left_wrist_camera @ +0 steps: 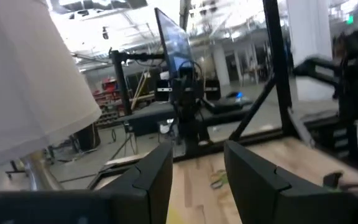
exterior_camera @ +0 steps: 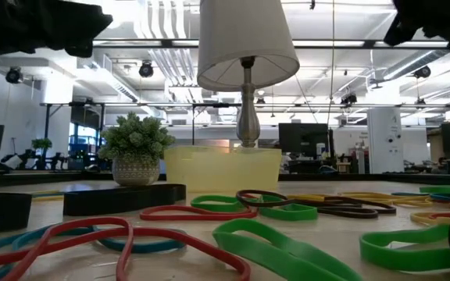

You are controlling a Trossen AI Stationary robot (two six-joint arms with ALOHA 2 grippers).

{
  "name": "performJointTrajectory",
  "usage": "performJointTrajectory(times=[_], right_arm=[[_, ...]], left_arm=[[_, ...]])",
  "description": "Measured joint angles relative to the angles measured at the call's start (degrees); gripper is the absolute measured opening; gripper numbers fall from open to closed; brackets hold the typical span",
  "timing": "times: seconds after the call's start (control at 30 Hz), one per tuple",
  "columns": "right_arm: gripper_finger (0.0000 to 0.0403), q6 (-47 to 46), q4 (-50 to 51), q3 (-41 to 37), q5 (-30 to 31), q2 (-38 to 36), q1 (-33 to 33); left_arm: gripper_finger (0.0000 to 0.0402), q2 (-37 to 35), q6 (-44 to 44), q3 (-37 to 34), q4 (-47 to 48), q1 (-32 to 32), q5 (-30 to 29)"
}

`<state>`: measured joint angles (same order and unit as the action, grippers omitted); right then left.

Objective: Pick and place rubber bands into bin
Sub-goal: Put the black rubber band into the yellow bin

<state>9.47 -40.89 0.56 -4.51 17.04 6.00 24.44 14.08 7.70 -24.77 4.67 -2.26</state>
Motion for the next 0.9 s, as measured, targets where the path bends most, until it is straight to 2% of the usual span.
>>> performJointTrajectory(times=[0.13,0.23,0.37,0.53,0.73,0.9], right_arm=[[0.0073,2.4,-0.4,0.3,0.3,5.2,0.0],[0.0073,3.0,-0.4,2.4,0.4,8.3,0.0],[0.0073,3.8,1.8,6.3,0.4,11.9,0.0],[0.0073,5.7,9.3,12.1,0.6,17.4,0.1],[0.0073,5.7,20.2,18.4,4.3,24.9,0.2],[0.0073,5.4,31.2,23.1,11.1,31.6,1.5]], left_arm=[[0.0130,2.8,4.3,1.0,3.5,0.3,0.3],[0.0130,5.3,4.7,2.7,9.5,1.3,0.4],[0.0130,10.3,-2.1,6.5,19.2,3.3,0.4],[0.0130,23.0,-11.8,10.3,20.9,7.3,-0.4],[0.0130,40.5,-15.3,17.0,21.8,14.4,-9.5],[0.0130,49.3,-16.8,24.2,27.3,18.5,-17.1]])
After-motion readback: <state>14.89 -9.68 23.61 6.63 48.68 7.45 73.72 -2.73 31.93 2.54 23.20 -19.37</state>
